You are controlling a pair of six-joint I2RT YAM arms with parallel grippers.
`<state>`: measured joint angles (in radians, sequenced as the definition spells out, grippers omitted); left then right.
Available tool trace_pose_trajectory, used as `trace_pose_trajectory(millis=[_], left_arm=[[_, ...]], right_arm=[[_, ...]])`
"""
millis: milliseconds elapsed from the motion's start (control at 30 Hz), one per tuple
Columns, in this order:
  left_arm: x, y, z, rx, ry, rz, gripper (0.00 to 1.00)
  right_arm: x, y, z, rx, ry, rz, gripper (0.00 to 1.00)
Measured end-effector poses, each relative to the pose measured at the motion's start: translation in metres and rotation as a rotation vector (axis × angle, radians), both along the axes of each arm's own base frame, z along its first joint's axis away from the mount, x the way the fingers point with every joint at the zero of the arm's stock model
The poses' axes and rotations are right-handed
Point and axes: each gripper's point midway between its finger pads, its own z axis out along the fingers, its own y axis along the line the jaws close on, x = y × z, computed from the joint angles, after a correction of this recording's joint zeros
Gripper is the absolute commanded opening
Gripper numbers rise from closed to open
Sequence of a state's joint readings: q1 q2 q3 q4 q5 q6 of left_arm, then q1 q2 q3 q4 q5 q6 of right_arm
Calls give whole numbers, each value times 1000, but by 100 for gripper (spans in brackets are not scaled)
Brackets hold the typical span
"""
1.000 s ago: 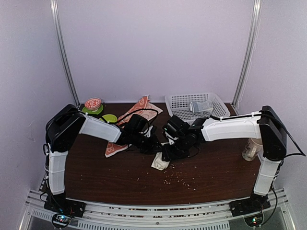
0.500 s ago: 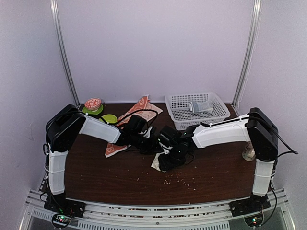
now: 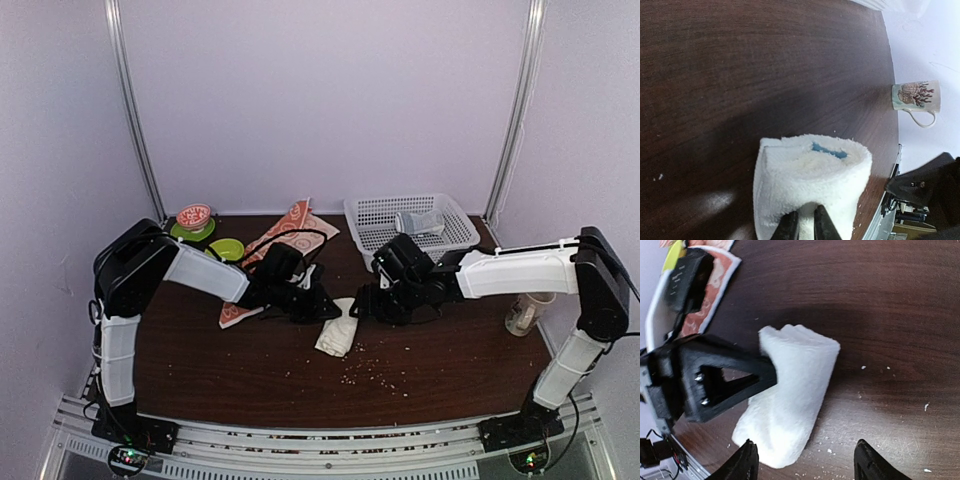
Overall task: Roll the towels
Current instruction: Roll the towel at the center of the board.
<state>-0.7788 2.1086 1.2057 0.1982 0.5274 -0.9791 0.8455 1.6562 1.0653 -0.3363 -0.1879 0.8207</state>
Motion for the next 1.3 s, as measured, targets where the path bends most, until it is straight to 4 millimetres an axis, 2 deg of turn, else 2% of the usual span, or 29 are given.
trace_pose_trajectory(millis=[67, 233, 333, 467, 533, 700, 833, 1100, 1300], left_arm=[[0, 1, 0, 1, -2, 3, 12], [0, 3, -1, 6, -6, 9, 11], [0, 4, -1, 7, -10, 10, 11], [-2, 7, -1, 18, -17, 6, 10], [-4, 11, -2, 32, -24, 6, 10], [-8, 20, -6, 64, -34, 7, 8], [-9, 24, -8, 69, -35, 9, 8], [-9, 24, -7, 69, -36, 9, 8], [-9, 24, -7, 69, -36, 9, 8]], right_arm=[[6, -5, -12, 12, 34, -59, 66], [12, 5, -33, 51, 86, -118, 66], [15, 9, -42, 63, 109, -135, 62], [24, 12, -58, 70, 146, -165, 51], [29, 15, -58, 85, 157, -172, 51], [39, 27, -57, 102, 161, -166, 64], [39, 29, -55, 105, 157, -159, 68], [30, 21, -51, 60, 165, -128, 71], [18, 27, -50, 62, 179, -71, 69]])
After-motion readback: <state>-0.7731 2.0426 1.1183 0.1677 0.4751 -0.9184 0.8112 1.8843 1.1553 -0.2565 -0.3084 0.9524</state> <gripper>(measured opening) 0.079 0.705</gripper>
